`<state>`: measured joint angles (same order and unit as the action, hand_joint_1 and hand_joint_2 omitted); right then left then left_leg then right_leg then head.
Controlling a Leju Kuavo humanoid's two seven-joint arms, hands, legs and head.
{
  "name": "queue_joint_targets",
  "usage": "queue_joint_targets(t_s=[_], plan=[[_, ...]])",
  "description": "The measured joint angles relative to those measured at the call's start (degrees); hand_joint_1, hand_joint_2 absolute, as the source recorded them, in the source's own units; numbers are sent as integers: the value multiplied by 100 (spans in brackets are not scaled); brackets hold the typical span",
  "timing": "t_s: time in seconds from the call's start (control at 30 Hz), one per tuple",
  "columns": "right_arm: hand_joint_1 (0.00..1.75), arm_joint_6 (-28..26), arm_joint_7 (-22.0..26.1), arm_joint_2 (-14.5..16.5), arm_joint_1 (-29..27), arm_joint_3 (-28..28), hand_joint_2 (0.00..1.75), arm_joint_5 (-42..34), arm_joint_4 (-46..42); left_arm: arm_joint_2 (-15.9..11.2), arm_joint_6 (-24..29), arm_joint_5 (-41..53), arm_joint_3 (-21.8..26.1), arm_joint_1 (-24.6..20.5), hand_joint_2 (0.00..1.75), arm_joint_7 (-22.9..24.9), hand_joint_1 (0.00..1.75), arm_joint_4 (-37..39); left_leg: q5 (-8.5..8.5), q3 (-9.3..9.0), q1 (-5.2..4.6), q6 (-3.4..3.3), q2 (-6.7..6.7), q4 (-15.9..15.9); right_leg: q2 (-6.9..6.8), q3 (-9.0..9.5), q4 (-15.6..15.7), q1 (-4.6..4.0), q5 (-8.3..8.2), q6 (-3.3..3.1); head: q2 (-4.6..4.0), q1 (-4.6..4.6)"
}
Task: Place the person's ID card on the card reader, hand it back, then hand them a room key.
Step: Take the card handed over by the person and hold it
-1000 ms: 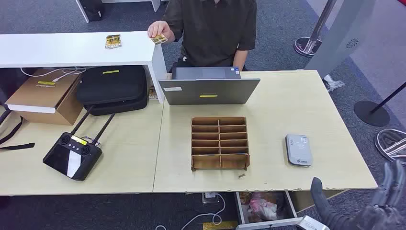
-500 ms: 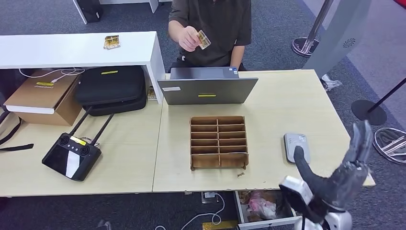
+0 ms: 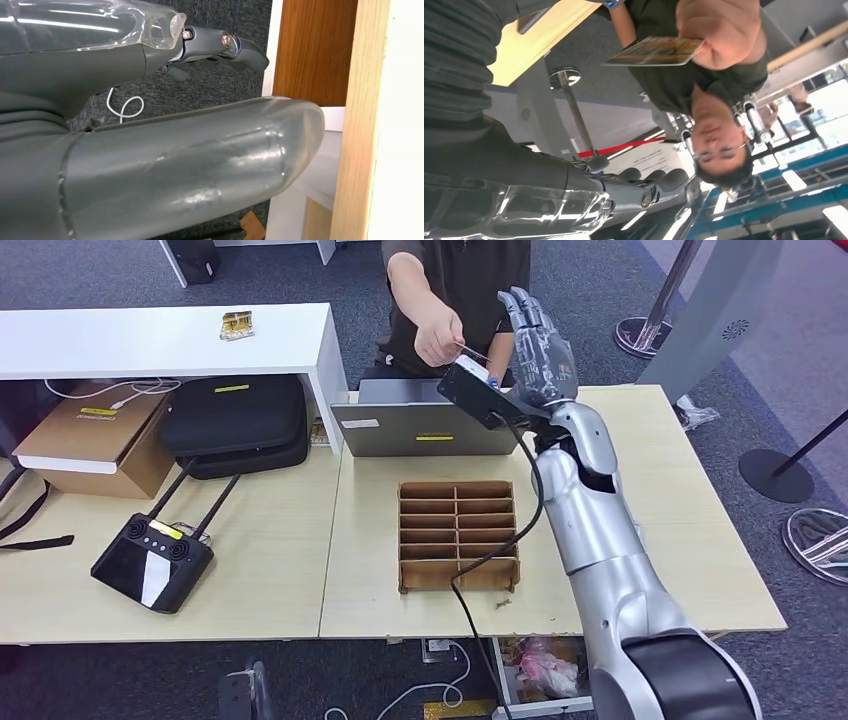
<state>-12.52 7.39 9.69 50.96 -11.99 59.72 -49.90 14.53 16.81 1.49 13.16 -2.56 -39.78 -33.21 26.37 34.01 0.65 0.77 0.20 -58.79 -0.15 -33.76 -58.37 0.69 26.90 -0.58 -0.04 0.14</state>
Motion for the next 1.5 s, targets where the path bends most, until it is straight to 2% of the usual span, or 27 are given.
queue_joint_targets(t_s=[0.2,0.53,0.57,0.6,0.67,0.7,0.73,0.93,1.5], plan=[[0,86,44,57,459,-340,175,62,793,-50,85,-52,-79,-4,0,0,0,65,2,21,-1,1,-2,0,-4,-19,2,-1,2,-1,0,1],[0,-67,97,56,576,-534,175,-92,1194,-108,382,-40,-177,3,0,0,0,123,2,24,-2,1,-4,-1,-7,-23,5,0,2,0,0,1],[9,-92,100,54,576,-542,175,-109,1205,-109,418,-34,-190,3,0,0,0,123,2,24,-2,1,-4,-1,-7,-23,5,0,2,0,0,1],[34,-120,106,52,575,-549,175,-125,1211,-112,451,-31,-202,4,0,0,0,123,2,24,-2,1,-4,-1,-7,-24,5,0,2,0,0,1],[120,-187,120,46,574,-561,175,-153,1215,-118,512,-29,-219,5,0,0,0,123,2,25,-2,1,-4,0,-6,-25,5,0,2,0,0,0],[155,-234,131,44,572,-567,175,-165,1215,-121,541,-29,-225,7,0,0,0,123,2,25,-2,1,-4,0,-6,-25,4,0,2,0,0,0],[173,-284,141,42,569,-576,175,-175,1214,-124,567,-31,-229,9,0,0,0,123,2,25,-2,1,-4,0,-6,-26,4,0,2,0,0,1],[175,-575,173,31,507,-630,175,-261,1174,-129,700,-45,-232,29,0,0,0,123,2,25,-2,1,-3,0,-5,-26,4,-1,2,0,0,1],[175,-789,220,27,441,-678,175,-364,1082,-140,778,-46,-232,36,0,0,0,123,2,28,-2,1,-3,0,-5,-28,4,0,2,0,0,0]])
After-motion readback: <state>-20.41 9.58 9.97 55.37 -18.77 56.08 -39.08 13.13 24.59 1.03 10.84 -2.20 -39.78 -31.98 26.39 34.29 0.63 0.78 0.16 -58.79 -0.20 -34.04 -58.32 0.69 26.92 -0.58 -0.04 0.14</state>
